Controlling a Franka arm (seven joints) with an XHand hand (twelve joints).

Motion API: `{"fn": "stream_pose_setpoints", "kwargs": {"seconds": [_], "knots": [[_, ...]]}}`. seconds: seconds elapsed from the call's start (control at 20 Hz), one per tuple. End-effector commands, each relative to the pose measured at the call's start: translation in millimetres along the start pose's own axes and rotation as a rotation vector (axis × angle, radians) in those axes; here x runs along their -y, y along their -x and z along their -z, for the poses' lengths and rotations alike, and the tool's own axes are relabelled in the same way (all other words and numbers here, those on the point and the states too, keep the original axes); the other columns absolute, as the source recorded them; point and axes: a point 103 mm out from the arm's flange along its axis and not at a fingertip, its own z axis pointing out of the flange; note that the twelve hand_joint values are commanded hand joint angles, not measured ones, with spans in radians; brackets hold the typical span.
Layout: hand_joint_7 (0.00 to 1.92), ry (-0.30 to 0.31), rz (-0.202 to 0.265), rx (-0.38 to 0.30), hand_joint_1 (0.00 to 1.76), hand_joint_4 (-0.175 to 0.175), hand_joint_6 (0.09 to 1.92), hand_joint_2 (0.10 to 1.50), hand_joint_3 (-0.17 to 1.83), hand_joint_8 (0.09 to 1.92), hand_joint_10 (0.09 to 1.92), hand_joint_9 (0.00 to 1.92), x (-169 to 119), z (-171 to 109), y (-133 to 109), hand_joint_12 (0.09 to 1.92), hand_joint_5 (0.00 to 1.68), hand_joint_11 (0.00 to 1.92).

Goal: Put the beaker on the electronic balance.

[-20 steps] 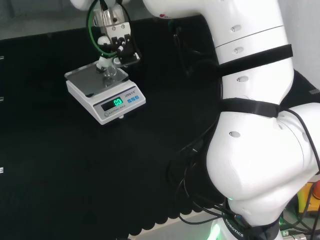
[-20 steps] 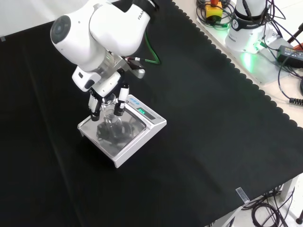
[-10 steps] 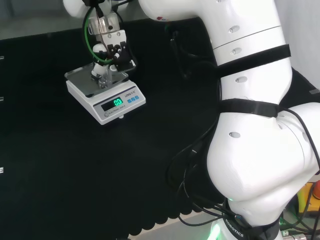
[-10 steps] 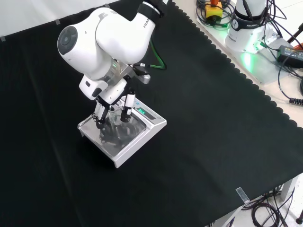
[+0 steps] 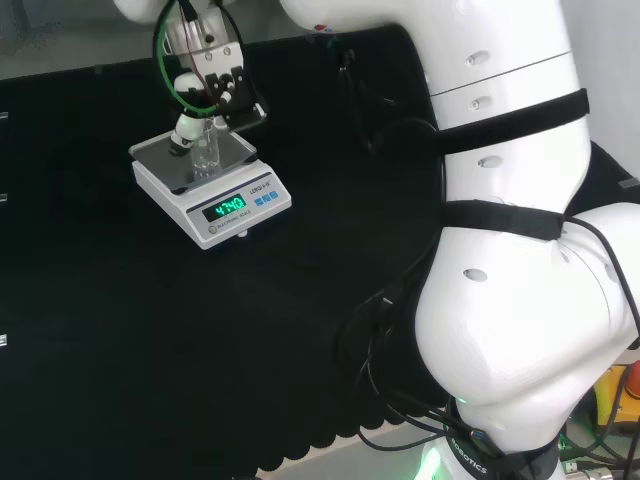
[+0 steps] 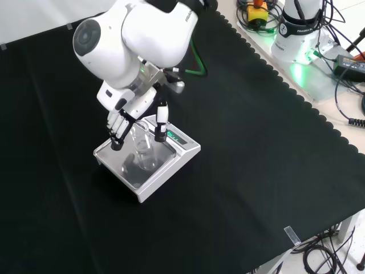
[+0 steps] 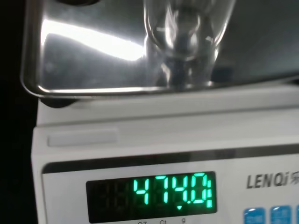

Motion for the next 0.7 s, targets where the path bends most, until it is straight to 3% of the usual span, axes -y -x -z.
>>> {"fn": "stream_pose_setpoints", "kwargs": {"seconds": [0.05, 0.4, 0.7], "knots": [[0.0, 0.012, 0.007, 0.053, 0.64, -0.173, 0.09, 0.85, -0.17, 0.53, 0.95, 0.09, 24.8, 39.3, -3.8, 1.42, 0.11, 0.39], [0.0, 0.042, -0.004, -0.002, 0.58, -0.169, 0.09, 0.84, -0.16, 0.42, 0.97, 0.05, 47.2, 55.0, 0.2, 1.44, 0.07, 0.37], [0.0, 0.042, -0.05, -0.049, 0.56, -0.168, 0.09, 0.84, -0.15, 0.44, 0.98, 0.06, 50.2, 51.9, 14.8, 1.44, 0.07, 0.38]]}}
